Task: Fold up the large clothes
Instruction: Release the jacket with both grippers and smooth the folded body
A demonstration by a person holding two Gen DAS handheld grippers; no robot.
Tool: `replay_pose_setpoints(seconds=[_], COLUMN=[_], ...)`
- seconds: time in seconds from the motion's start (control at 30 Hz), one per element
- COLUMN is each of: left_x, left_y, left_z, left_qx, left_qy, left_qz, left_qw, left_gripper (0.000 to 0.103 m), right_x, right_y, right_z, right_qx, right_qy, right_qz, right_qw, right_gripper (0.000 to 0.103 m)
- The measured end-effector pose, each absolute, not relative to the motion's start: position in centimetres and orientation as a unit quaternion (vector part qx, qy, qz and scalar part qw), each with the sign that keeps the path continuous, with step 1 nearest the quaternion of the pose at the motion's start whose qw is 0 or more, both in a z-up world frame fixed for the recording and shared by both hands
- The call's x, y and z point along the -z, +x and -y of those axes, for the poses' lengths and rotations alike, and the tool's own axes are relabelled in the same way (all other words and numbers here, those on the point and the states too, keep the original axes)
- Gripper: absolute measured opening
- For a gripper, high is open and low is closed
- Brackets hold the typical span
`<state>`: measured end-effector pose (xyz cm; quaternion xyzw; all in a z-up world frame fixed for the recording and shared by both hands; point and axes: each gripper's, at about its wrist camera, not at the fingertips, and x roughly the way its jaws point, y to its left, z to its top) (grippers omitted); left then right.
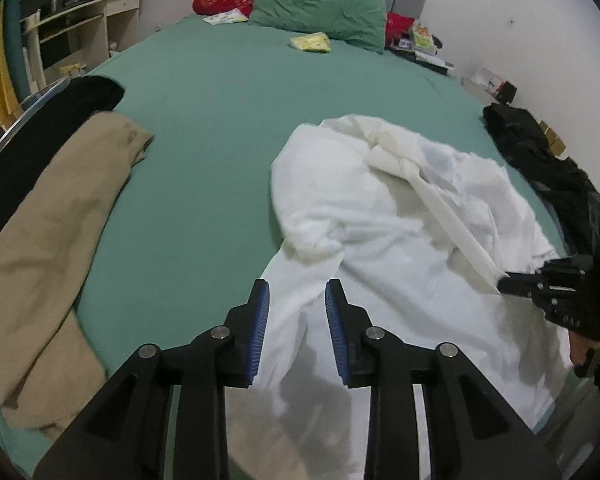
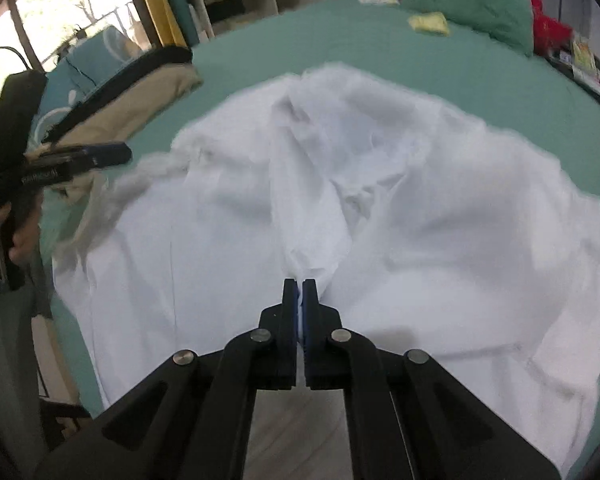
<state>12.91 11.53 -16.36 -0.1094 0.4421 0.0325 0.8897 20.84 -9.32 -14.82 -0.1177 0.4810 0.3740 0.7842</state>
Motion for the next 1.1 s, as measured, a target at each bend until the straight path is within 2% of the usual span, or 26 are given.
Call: replay_pose_setpoints(seconds=[0.13, 0.23, 0.27, 0.33, 0.37, 0.4, 0.63, 0.73, 0.97, 1.1], left_x=[17.3, 17.2, 17.0, 16.7, 16.6, 16.7, 19.9, 19.9, 18.7, 16.0], left_y=[11.9, 11.1, 10.9, 10.6, 10.6, 10.7, 11.1, 10.4, 8.2, 7.8], left_z=[-11.8, -12.7, -12.9, -13.3, -13.5, -13.6, -13.6, -13.1, -12.4, -13.8], left_qx=[-0.061, -0.075, -0.080, -0.087, -0.089, -0.091, -0.081, -0.072, -0.038, -0.062], left_qy=[-0.093, -0.096, -0.096, -0.098, -0.100, -0.100, -0.086, -0.081, -0.089, -0.102], left_qz=[-0.459, -0.449, -0.445, -0.434, -0.430, -0.430, -0.498, -0.506, -0.533, -0.484], left_qw=[0.881, 0.885, 0.887, 0.892, 0.893, 0.893, 0.859, 0.856, 0.841, 0.867], left_gripper=[0.033, 0.036, 0.037, 0.038, 0.041, 0.045, 0.047, 0.047, 0.047, 0.047], right_x=[15.0, 12.5, 11.7, 11.0, 11.0, 11.3, 16.5, 15.9, 12.1, 10.7], right_y=[20.4, 20.3, 20.6, 21.6, 22.6, 23.3, 24.6, 22.4, 19.5, 17.6], right_z=[10.7, 12.0, 12.1, 12.0, 11.9, 11.2, 8.5, 8.2, 15.6, 23.2], right_qx=[-0.369, -0.387, -0.386, -0.376, -0.371, -0.368, -0.352, -0.363, -0.311, -0.230], right_qy=[-0.069, -0.036, -0.039, -0.043, -0.038, -0.032, -0.083, -0.123, -0.075, -0.075], right_qz=[-0.500, -0.461, -0.444, -0.429, -0.427, -0.427, -0.512, -0.500, -0.498, -0.497], right_qw=[0.781, 0.798, 0.807, 0.820, 0.824, 0.825, 0.779, 0.777, 0.806, 0.833], right_gripper=[0.005, 0.006, 0.010, 0.030, 0.049, 0.053, 0.054, 0.054, 0.054, 0.054])
